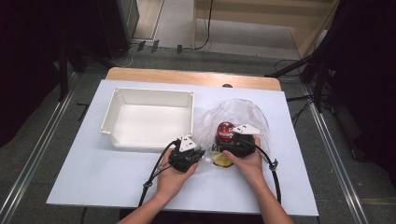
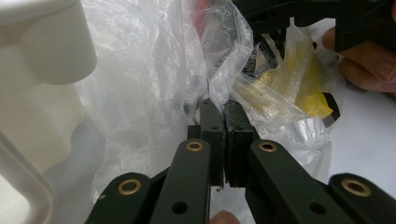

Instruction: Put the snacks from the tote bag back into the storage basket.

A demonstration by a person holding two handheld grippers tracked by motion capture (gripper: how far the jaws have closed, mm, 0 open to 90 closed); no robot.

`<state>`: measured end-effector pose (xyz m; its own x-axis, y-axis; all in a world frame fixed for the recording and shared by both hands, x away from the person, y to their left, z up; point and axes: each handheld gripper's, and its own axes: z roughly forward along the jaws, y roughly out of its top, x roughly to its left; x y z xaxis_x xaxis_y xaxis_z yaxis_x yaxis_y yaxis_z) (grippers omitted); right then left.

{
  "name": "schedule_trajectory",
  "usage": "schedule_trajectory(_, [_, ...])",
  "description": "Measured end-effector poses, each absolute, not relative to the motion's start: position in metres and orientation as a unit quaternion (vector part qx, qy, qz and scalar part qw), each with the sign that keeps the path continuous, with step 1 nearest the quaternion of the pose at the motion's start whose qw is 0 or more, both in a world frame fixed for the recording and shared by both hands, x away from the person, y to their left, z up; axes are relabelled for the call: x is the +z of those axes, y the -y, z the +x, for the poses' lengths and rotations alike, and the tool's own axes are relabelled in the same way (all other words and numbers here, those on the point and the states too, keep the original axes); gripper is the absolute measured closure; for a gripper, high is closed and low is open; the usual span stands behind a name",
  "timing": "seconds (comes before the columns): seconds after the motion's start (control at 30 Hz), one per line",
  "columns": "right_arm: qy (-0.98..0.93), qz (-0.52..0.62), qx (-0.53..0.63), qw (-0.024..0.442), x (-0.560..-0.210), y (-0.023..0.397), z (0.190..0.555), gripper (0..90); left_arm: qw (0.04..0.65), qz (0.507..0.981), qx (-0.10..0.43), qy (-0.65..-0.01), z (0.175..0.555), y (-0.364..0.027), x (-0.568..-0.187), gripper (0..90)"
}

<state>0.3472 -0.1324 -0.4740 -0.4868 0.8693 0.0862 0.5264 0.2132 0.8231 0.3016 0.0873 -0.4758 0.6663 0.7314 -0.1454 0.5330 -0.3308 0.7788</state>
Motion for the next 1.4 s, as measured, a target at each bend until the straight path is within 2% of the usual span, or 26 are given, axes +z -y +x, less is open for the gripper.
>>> schedule_trajectory(0.77, [-0.746,0.437,0.456,0.212,-0.436,0.135,0.331,26.2,0.436,0.799,0.119,-0.397,0.301,-0.09,-0.475,89.6])
schedule_trajectory(0.93, [-0.745,0.432,0.46,0.218,-0.429,0.135,0.327,26.2,0.443,0.797,0.12,-0.393,0.298,-0.092,-0.474,86.6])
schedule_trajectory(1.13, [-0.732,0.439,0.46,0.245,-0.421,0.136,0.322,26.1,0.453,0.804,0.101,-0.372,0.292,-0.098,-0.471,70.4])
schedule_trajectory(1.4, [-0.732,0.435,0.468,0.235,-0.416,0.14,0.321,26.1,0.483,0.795,0.088,-0.357,0.288,-0.112,-0.463,36.2])
